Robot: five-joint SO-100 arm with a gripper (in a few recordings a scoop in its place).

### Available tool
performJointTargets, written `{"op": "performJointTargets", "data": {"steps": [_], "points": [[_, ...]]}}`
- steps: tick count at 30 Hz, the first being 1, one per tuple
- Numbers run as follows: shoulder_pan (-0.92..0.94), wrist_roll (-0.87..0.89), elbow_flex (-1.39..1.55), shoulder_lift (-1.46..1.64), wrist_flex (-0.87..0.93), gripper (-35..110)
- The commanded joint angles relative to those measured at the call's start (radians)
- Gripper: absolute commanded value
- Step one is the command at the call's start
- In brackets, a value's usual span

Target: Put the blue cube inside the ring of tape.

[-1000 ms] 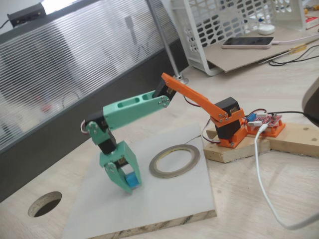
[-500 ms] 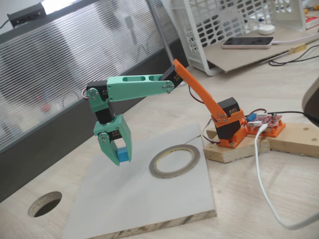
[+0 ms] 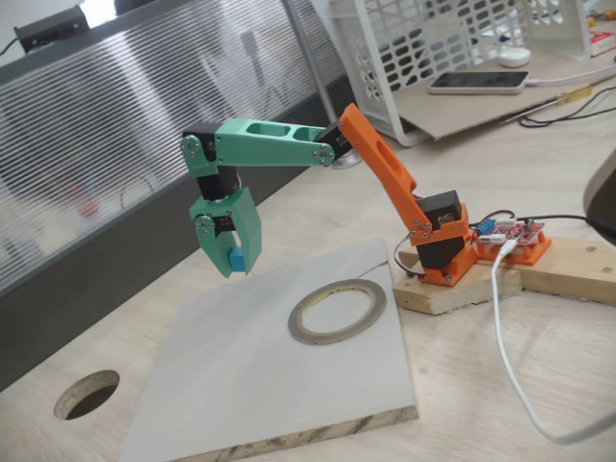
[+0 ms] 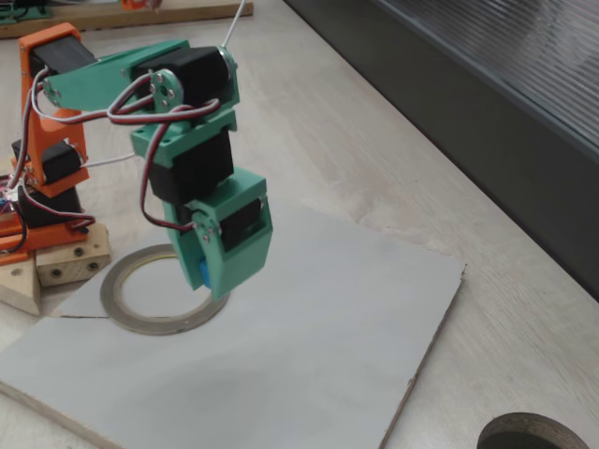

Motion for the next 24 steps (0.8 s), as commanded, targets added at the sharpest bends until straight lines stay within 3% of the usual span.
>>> {"op": "performJointTargets", "data": {"steps": [1, 8, 24], "points": [[0.029, 0.014, 0.015, 0.061, 0.005, 14], [0.029, 0.015, 0.043, 0.064, 0.006, 14], [0.029, 0.015, 0.689, 0.514, -0.006, 14]]}}
